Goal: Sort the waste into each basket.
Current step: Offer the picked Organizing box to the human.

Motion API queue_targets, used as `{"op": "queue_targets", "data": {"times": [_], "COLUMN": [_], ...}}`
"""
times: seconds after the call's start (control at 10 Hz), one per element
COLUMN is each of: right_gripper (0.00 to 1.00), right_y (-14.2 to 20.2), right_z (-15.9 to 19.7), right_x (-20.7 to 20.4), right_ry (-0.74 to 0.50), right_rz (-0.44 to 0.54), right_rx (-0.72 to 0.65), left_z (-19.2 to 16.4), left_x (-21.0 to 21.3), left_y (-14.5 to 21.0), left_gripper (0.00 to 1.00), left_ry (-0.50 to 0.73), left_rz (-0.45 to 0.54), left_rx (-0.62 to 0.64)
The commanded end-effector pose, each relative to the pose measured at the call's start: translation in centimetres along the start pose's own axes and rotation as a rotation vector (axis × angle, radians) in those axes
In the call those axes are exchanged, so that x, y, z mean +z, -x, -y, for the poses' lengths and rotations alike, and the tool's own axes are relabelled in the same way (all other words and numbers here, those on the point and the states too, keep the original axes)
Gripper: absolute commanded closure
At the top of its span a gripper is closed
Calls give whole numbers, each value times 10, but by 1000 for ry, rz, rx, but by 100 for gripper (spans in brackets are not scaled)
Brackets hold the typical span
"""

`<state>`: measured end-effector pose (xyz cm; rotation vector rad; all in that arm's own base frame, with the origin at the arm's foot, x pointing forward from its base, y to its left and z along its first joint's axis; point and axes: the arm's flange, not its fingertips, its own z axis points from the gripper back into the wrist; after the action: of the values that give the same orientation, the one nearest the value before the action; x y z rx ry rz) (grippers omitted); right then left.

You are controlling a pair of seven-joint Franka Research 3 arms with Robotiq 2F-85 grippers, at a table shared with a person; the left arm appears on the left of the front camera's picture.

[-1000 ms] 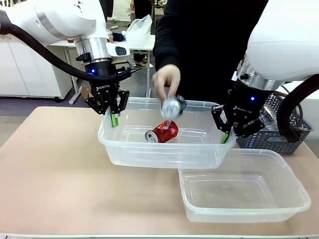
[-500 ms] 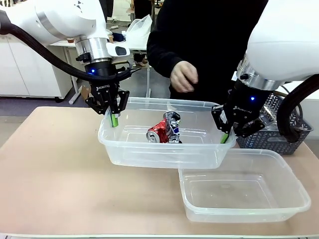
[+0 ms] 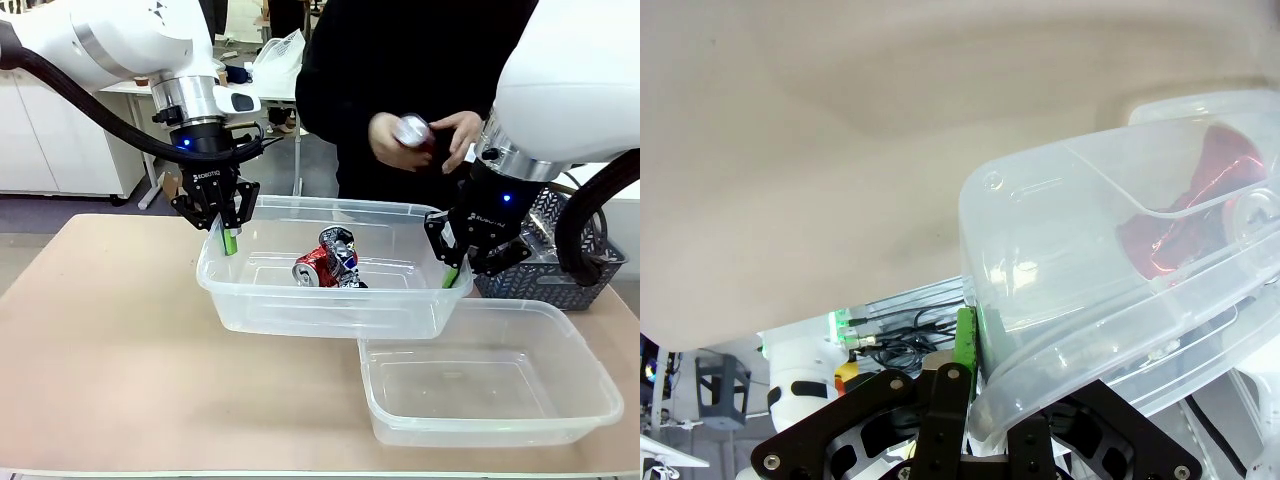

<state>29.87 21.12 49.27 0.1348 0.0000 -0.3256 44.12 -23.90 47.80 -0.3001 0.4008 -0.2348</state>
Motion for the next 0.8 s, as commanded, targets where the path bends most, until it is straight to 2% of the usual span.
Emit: {"op": "queue_targets", "data": {"times": [0.0,0.7], "right_gripper": [96,96], "right_y": [-7,-7], "right_z": [4,4], "right_x": [-1,-1], "right_ry": [-12,-12], "right_rz": [-13,-13], "right_rx": [-18,-18], "left_z": [1,1], "left_x": [5,5], "left_y": [6,6], "left_gripper": [95,95], "left_ry": [7,7], "left_rz": [-1,-1], "left_rx": [-11,-11]}}
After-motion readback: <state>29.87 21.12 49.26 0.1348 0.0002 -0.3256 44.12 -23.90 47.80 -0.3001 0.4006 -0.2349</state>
